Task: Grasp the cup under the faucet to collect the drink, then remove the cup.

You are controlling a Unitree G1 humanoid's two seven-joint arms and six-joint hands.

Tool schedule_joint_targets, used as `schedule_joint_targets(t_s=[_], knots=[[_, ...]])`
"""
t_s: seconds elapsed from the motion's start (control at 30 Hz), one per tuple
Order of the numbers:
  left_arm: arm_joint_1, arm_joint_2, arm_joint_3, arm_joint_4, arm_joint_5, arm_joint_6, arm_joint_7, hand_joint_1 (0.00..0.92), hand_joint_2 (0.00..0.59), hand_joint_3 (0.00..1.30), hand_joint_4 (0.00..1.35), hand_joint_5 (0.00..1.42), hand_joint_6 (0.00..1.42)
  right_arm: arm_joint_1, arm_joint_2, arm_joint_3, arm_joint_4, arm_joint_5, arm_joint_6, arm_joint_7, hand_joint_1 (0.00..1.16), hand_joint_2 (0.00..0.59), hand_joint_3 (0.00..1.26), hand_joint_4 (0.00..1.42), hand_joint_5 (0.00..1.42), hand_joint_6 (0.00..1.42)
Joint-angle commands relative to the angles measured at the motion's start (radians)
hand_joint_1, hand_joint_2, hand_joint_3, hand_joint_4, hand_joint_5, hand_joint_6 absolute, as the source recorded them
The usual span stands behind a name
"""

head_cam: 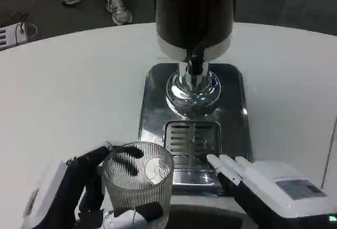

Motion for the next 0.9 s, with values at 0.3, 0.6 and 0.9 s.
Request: schedule_joint_targets(t_s=[0.3, 0.6, 0.9], knots=[[-0.011, 0.007, 0.007, 0.005, -0.019, -0.01, -0.007, 0.572, 0.0, 1.0, 1.13, 1.33, 1.42, -0.001, 0.025, 0.003, 0.003, -0.016, -0.015, 0.022, 0.55, 0.444, 0.02, 0.0, 0.0, 0.0], [-0.015, 0.013, 0.006, 0.013, -0.023, -0.014, -0.011, 0.572, 0.0, 1.0, 1.13, 1.33, 1.42, -0.002, 0.038, 0.006, 0.01, -0.023, -0.018, 0.024, 0.55, 0.437, 0.02, 0.0, 0.0, 0.0], [-0.021, 0.011, 0.004, 0.025, -0.026, -0.017, -0.013, 0.572, 0.0, 1.0, 1.13, 1.33, 1.42, -0.007, 0.048, 0.005, 0.014, -0.032, -0.019, 0.026, 0.55, 0.437, 0.02, 0.0, 0.0, 0.0]])
